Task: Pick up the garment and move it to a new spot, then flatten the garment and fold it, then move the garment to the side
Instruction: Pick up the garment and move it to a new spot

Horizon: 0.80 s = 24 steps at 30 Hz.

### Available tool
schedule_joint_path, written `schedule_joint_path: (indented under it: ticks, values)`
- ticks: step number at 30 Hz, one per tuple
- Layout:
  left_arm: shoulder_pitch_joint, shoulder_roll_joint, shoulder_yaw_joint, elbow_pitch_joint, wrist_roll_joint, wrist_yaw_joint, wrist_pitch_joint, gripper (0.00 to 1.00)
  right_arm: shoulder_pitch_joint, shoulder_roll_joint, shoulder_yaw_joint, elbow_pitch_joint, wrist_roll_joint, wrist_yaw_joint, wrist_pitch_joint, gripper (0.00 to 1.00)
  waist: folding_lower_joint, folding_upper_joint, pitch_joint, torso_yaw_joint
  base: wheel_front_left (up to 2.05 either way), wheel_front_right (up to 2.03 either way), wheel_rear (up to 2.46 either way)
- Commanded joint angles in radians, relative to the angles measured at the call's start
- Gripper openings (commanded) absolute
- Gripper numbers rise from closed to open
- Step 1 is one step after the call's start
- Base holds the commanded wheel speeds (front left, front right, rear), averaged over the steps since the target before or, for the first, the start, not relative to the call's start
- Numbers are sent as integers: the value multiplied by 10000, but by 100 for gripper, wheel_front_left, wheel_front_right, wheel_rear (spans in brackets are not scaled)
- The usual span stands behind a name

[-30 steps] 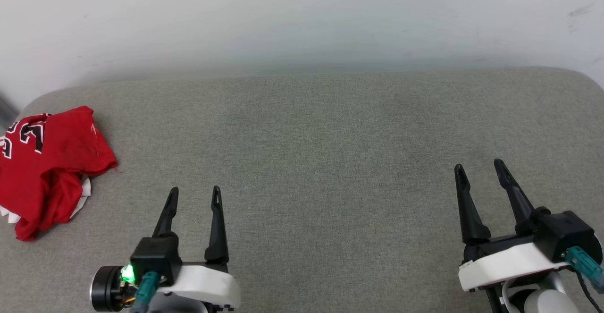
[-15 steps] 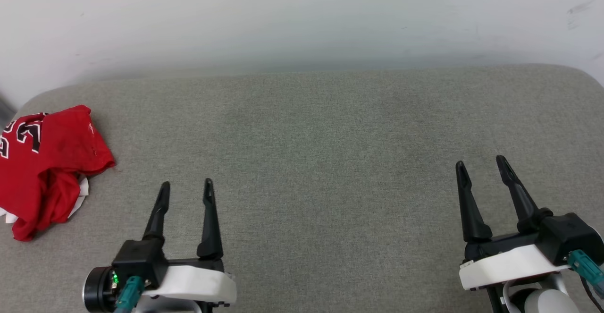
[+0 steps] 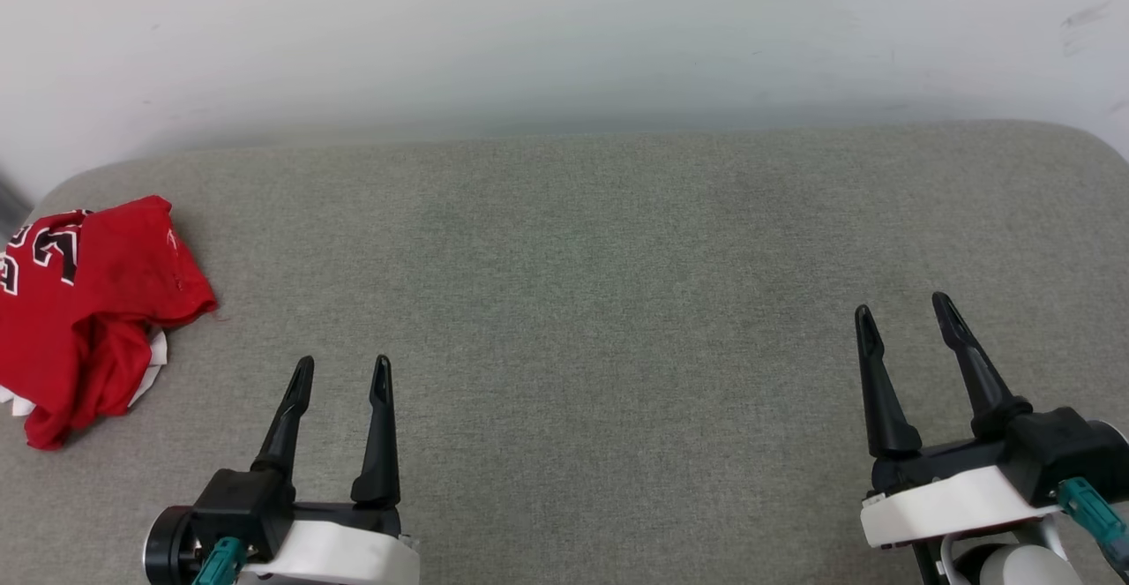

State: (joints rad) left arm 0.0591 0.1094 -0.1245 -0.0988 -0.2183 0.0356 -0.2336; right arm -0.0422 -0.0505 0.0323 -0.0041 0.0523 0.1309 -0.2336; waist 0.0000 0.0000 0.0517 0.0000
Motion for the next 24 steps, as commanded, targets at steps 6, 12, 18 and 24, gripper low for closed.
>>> schedule_joint_path:
  ticks: [6, 12, 18, 24]
  values:
    - [192, -292, 478, 12, 760, -563, -171, 100, 84, 4, 59, -89, -489, -1, -156, 100, 0, 0, 10, 80, 0, 0, 0]
    - [297, -445, 883, -61, 1365, -870, -270, 100, 223, 5, 178, -118, -915, -1, -264, 100, 0, 0, -34, 455, 0, 0, 0]
    - [363, -536, 1227, -38, 1517, -932, -321, 100, 315, 6, 421, 10, -1072, -3, -320, 100, 0, 0, -111, 1224, 0, 0, 0]
    - [484, -573, 1438, -6, 1633, -1016, -321, 100, 411, 7, 565, 111, -951, -3, -318, 100, 0, 0, -253, 2120, 0, 0, 0]
